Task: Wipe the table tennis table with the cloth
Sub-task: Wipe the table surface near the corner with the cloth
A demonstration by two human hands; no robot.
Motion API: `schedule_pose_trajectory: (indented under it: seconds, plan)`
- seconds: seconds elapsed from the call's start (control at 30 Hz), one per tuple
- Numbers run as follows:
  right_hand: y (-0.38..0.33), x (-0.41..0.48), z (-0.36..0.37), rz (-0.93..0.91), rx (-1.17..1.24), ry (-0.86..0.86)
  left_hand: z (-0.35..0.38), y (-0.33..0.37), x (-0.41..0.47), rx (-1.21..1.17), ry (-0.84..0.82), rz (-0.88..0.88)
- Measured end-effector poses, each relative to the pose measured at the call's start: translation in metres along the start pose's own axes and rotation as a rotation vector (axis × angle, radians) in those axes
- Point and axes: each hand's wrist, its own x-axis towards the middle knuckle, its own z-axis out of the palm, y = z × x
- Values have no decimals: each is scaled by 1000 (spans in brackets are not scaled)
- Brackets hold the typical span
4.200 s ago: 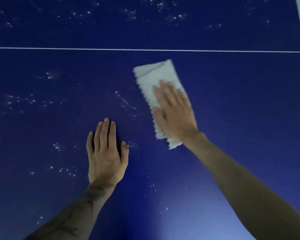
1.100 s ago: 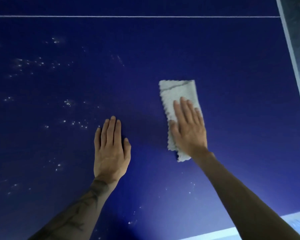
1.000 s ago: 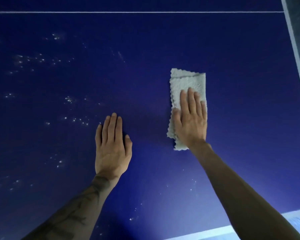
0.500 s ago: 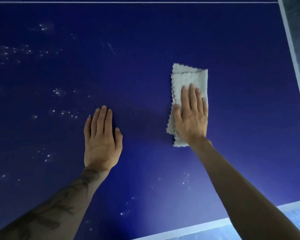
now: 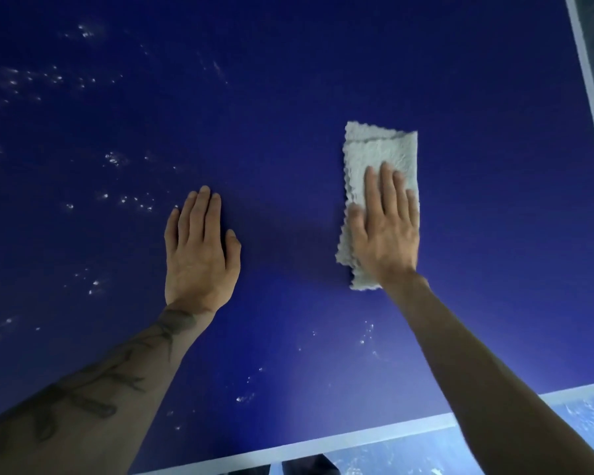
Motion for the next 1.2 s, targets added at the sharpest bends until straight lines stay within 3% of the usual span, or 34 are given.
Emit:
schedule_pose_trajectory:
  seconds: [0.1,0.2,0.27,0.4,0.53,0.6,0.77,0.83,0.93,1.03,1.1,1.2]
  plan:
    - [-45,2,10,-35,28,7,-2,2,0,2,0,1]
    - [-65,-35,22,-378,-7,-60,-4,2,0,-11,-12,2]
    - [-41,-51,20,-519,-21,-70,-5,1,-1,-28,-24,-5]
    - [18,-36,0,-279,-48,-77,-8,3,-2,-66,-31,-18]
    - [-5,-15,-2,-58,-22,-74,-15,8,-12,-129,-48,-36]
    - [-34,-25,5,-99,-11,-86,-19,11,-33,-123,-32,-20]
    - [-40,-105,15,-538,-33,-131,-20,19,-105,-60,-65,25]
    - [-4,-110,10,-487,-23,-100,-14,18,-122,-24,-93,29]
    - [36,-91,-1,-232,-32,-41,-5,13,-130,19,-93,41]
    - [17,-76,1,-83,9,-45,0,9,-131,13,-70,54]
    - [-13,-83,11,-116,24,-53,-1,9,-131,13,-51,65]
    - [-47,-122,27,-378,13,-89,-3,10,-129,10,-36,68]
